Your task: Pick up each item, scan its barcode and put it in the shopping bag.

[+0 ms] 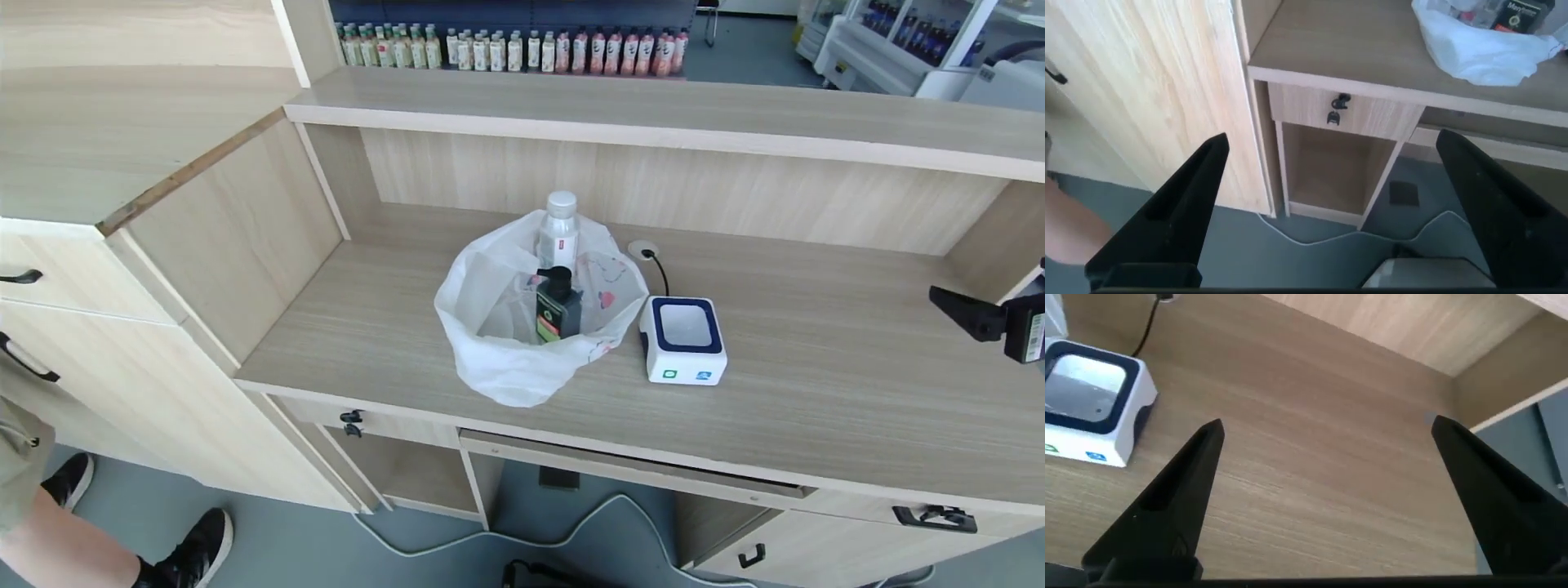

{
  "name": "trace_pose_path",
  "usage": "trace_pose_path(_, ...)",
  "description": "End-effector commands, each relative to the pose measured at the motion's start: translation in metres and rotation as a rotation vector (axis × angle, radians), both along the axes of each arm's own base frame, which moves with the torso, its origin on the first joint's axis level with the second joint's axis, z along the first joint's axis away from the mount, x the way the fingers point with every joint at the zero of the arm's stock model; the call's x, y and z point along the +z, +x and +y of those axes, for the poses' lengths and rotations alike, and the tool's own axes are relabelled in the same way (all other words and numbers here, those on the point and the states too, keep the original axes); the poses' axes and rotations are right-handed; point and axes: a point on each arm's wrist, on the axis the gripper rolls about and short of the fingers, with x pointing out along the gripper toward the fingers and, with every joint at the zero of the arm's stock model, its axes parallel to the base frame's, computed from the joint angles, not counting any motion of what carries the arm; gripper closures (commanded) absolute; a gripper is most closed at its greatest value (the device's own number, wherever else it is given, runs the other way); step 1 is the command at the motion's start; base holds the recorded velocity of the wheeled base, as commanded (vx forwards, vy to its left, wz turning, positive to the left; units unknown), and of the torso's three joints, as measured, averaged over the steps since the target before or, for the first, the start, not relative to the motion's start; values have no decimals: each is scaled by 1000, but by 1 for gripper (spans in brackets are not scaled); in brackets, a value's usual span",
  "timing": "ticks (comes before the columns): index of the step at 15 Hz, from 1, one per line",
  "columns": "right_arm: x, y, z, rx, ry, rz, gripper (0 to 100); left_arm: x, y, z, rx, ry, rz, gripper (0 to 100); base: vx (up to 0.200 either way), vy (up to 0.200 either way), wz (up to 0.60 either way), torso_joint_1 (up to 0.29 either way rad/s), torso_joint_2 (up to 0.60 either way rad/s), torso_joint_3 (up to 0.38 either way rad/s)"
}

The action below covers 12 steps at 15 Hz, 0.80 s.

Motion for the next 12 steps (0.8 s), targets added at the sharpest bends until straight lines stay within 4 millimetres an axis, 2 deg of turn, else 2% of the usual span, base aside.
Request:
trace_pose_path(1,9,-15,-9,-66,-12,-46,0,0,0,0,1,-1,-2,0,0,0,-600,-295,510,217)
trace_pose_path(4,4,-22,-25,-209,-24,-29,0,0,0,0,1,-1,-1,0,0,0,-600,-321,553,219)
trace_pose_path(6,3,-32,-33,-306,-14,-34,0,0,0,0,1,-1,-2,0,0,0,0,-298,505,190)
trace_pose_path(8,-2,-46,-37,-362,2,-37,0,0,0,0,1,-1,-1,0,0,0,0,-120,195,73)
trace_pose_path(12,-15,-70,-24,-364,122,-68,0,0,0,0,1,-1,-1,0,0,0,0,-17,37,13)
